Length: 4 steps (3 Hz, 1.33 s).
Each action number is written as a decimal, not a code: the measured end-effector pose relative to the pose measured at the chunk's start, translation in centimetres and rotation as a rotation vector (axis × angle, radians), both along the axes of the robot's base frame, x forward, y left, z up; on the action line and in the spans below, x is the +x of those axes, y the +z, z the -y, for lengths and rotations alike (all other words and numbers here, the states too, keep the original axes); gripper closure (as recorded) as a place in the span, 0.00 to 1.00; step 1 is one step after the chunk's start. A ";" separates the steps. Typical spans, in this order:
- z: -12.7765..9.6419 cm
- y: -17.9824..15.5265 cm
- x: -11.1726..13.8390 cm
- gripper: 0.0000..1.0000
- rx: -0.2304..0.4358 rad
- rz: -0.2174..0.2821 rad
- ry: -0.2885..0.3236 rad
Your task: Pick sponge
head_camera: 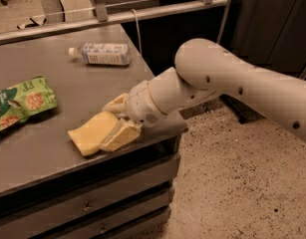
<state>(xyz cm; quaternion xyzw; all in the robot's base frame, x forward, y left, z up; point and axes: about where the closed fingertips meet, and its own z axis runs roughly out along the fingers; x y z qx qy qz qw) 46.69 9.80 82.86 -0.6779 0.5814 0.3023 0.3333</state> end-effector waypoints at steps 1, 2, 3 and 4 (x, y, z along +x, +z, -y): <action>0.4 0.4 0.5 0.61 -0.004 -0.014 -0.016; 1.5 2.2 1.8 0.83 -0.012 -0.027 -0.042; 4.4 5.9 3.6 1.00 -0.008 -0.009 -0.092; 7.4 10.0 5.0 1.00 0.014 0.028 -0.140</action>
Offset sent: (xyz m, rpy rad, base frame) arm 0.0384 -0.0337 0.0481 -0.0223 0.0479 -0.0875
